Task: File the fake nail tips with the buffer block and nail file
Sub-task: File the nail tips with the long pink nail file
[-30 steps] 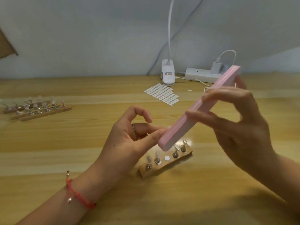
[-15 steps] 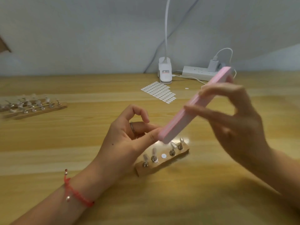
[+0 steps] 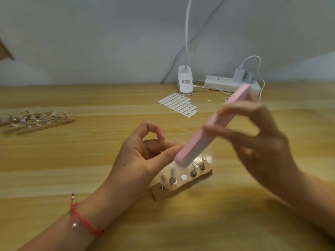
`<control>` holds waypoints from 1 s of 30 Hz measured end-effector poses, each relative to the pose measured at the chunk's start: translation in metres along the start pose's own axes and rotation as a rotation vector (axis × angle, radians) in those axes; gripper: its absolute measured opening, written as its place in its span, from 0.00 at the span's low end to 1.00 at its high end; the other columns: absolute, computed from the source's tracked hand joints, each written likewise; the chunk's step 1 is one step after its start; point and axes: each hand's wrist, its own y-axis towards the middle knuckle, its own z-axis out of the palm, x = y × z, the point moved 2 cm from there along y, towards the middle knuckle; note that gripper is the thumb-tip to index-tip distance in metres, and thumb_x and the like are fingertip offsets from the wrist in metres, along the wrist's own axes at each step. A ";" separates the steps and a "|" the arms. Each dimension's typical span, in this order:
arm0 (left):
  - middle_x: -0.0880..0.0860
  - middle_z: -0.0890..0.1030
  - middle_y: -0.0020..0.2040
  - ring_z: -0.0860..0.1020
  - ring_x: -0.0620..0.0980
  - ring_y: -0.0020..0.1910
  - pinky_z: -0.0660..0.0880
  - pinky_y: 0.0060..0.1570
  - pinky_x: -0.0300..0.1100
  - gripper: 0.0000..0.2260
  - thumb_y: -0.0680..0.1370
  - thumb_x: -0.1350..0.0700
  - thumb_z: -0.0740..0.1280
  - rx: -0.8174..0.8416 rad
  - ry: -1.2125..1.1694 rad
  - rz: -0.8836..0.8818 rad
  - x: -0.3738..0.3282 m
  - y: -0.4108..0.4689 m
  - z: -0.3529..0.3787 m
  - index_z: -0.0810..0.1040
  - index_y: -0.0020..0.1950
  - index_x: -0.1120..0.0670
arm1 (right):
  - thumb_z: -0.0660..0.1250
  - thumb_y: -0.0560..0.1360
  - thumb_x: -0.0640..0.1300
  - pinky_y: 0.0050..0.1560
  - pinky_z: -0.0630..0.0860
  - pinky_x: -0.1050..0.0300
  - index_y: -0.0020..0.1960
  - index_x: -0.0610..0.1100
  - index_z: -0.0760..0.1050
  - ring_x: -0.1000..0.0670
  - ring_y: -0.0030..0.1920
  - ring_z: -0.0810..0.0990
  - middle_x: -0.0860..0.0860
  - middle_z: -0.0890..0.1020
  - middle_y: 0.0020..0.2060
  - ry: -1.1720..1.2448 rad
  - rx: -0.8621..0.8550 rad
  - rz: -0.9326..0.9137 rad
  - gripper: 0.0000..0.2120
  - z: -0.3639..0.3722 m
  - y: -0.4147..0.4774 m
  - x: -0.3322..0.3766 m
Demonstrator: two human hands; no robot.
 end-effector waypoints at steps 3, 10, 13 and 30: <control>0.54 0.85 0.39 0.82 0.48 0.37 0.78 0.38 0.37 0.15 0.66 0.59 0.69 0.007 -0.006 0.005 0.002 0.001 0.002 0.63 0.43 0.57 | 0.66 0.79 0.34 0.68 0.63 0.26 0.58 0.42 0.82 0.44 0.59 0.76 0.47 0.75 0.55 0.050 0.026 -0.019 0.10 0.007 -0.009 0.009; 0.57 0.86 0.40 0.84 0.48 0.39 0.78 0.43 0.36 0.18 0.66 0.62 0.71 -0.036 -0.070 0.004 -0.003 0.001 0.000 0.61 0.43 0.56 | 0.69 0.74 0.25 0.67 0.63 0.25 0.60 0.44 0.77 0.45 0.59 0.73 0.44 0.75 0.56 -0.007 -0.030 0.029 0.20 0.002 -0.003 -0.002; 0.54 0.85 0.37 0.83 0.46 0.35 0.77 0.35 0.34 0.17 0.67 0.62 0.69 -0.029 -0.098 -0.023 -0.002 0.000 0.002 0.60 0.43 0.56 | 0.66 0.80 0.35 0.68 0.62 0.25 0.62 0.49 0.78 0.47 0.60 0.75 0.47 0.73 0.57 0.054 0.081 -0.212 0.14 0.018 -0.017 0.027; 0.56 0.85 0.37 0.82 0.45 0.32 0.75 0.32 0.34 0.20 0.64 0.60 0.72 -0.049 -0.035 0.031 0.000 -0.001 0.007 0.60 0.41 0.56 | 0.66 0.81 0.39 0.68 0.62 0.25 0.63 0.51 0.78 0.48 0.61 0.76 0.48 0.74 0.57 0.051 0.093 -0.246 0.14 0.016 -0.013 0.031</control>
